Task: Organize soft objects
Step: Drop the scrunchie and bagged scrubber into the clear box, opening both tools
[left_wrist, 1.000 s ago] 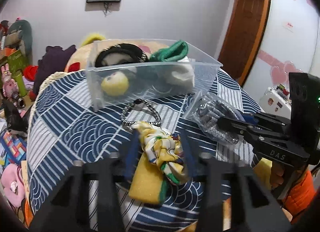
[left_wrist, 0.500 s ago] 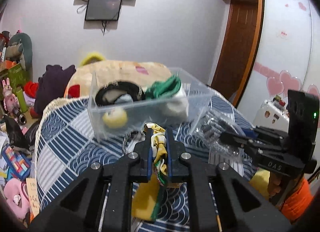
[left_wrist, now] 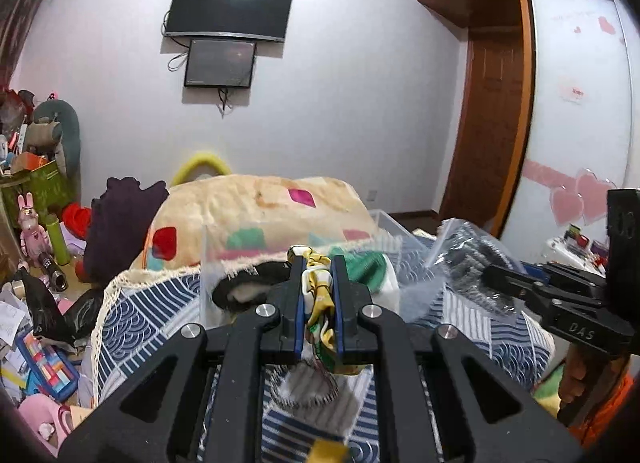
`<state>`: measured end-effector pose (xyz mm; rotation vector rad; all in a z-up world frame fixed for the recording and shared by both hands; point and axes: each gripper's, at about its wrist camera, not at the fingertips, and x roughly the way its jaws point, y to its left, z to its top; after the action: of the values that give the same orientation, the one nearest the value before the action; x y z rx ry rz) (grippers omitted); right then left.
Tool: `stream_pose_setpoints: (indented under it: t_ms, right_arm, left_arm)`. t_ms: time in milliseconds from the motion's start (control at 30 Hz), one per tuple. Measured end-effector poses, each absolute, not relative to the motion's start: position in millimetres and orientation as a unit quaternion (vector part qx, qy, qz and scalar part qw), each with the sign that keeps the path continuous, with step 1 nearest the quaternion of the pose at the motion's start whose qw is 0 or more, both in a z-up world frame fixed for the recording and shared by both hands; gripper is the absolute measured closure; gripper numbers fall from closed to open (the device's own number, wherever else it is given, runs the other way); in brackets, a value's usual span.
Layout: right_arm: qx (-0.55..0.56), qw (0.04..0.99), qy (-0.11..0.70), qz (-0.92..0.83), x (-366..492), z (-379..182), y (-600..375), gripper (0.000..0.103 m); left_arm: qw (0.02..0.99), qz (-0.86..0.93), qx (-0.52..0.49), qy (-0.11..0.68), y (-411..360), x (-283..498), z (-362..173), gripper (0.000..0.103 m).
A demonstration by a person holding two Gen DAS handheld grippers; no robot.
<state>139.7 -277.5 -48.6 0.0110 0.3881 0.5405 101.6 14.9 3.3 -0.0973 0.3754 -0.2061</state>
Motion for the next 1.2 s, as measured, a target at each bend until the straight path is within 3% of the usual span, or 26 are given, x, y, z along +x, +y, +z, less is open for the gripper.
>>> stream_pose_setpoints:
  t_ms: [367, 933, 1100, 1200]
  right_arm:
    - [-0.003, 0.948, 0.19, 0.256, 178, -39, -256, 0.079]
    - [-0.032, 0.936, 0.25, 0.245, 211, -73, -228, 0.077]
    - [-0.042, 0.938, 0.252, 0.236, 211, -71, -230, 0.072]
    - [-0.048, 0.941, 0.246, 0.226, 207, -69, -233, 0.06]
  left_arm:
    - [0.976, -0.066, -0.059, 0.198, 29, 153, -8, 0.092]
    - [0.959, -0.053, -0.015, 0.276, 22, 191, -50, 0.091]
    - [0.958, -0.05, -0.003, 0.281, 20, 187, -50, 0.079]
    - [0.957, -0.052, -0.01, 0.284, 22, 183, -49, 0.065]
